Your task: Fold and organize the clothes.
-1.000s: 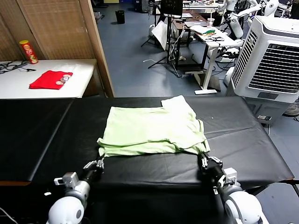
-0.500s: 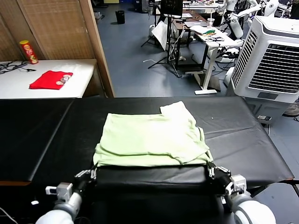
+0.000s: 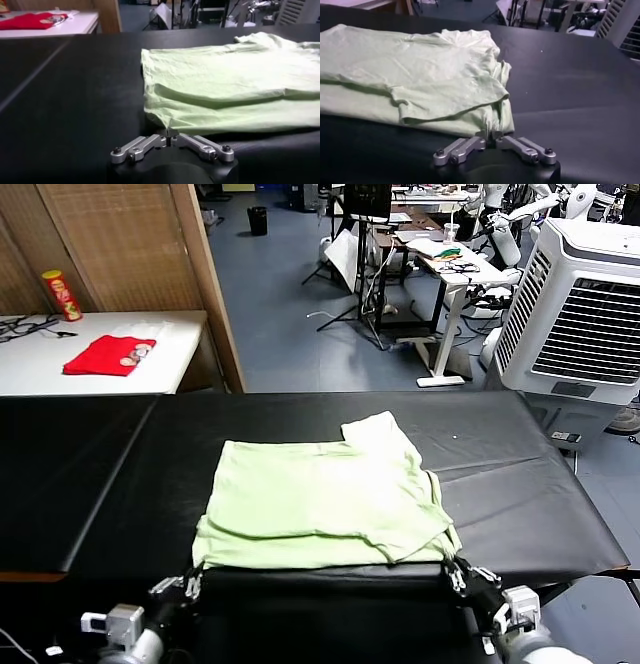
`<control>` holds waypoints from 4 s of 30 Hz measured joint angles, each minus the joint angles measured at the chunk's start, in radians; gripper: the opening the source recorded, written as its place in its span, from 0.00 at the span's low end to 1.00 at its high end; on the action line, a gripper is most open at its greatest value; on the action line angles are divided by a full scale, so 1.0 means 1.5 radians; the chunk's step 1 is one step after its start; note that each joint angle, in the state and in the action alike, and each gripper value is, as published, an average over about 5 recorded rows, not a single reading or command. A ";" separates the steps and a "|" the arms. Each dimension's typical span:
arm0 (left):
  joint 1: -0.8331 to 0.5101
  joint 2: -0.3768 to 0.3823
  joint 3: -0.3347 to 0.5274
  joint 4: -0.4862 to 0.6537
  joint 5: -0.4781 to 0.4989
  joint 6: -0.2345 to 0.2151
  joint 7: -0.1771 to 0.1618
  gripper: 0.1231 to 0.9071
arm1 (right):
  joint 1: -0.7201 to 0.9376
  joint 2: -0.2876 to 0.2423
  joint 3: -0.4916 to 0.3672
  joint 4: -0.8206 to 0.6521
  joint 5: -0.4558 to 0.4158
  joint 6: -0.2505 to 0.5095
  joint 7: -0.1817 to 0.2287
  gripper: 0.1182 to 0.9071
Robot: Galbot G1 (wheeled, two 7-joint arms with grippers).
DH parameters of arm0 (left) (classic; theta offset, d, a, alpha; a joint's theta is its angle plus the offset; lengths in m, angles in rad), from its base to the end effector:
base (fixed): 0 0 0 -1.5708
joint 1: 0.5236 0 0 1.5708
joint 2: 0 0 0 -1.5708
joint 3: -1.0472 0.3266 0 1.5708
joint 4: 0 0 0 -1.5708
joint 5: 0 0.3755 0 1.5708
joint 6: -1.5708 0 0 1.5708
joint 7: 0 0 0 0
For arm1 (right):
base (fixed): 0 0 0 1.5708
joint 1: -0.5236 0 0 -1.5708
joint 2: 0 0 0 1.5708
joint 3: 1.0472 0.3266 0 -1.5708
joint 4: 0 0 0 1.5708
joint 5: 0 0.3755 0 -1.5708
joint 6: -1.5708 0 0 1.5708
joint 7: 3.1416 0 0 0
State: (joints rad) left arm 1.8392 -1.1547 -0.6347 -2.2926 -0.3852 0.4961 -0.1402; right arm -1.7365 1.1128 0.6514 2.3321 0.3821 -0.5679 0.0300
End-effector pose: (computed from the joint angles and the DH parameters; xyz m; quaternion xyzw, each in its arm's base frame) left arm 0.1546 0.0603 -0.2409 -0.0267 -0.9580 -0.0403 0.2827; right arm 0.1793 -0.0609 -0.2064 0.0860 -0.9628 0.0566 0.2497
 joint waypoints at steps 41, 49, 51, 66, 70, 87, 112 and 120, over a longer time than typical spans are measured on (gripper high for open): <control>-0.746 0.050 0.238 0.559 -0.285 0.101 -0.039 0.86 | 0.866 0.070 -0.362 -0.801 0.053 -0.001 -0.028 0.86; -0.773 0.033 0.250 0.608 -0.273 0.100 -0.021 0.86 | 0.888 0.099 -0.365 -0.869 0.038 -0.003 -0.044 0.86; -0.779 0.028 0.252 0.618 -0.267 0.096 -0.017 0.83 | 0.888 0.104 -0.365 -0.874 0.038 -0.005 -0.047 0.86; -0.780 0.014 0.260 0.645 -0.240 0.085 0.000 0.03 | 0.870 0.124 -0.341 -0.867 0.030 -0.019 -0.047 0.15; -0.773 0.015 0.257 0.634 -0.227 0.077 0.001 0.01 | 0.855 0.117 -0.331 -0.850 0.028 0.014 -0.048 0.02; -0.650 0.073 0.187 0.416 -0.257 0.072 -0.020 0.01 | 0.712 0.025 -0.270 -0.624 0.086 0.086 -0.075 0.00; -0.302 0.078 0.034 0.111 -0.196 0.080 -0.029 0.01 | 0.451 -0.093 -0.194 -0.279 0.177 -0.112 0.073 0.00; -0.240 0.061 0.023 0.092 -0.159 0.080 -0.027 0.01 | 0.410 -0.095 -0.191 -0.231 0.159 -0.113 0.084 0.00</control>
State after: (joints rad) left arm 1.4796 -1.0626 -0.5998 -2.1541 -0.6238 0.6164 -0.1811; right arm -1.1214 0.9709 0.3654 1.9856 0.6203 -0.7367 0.1566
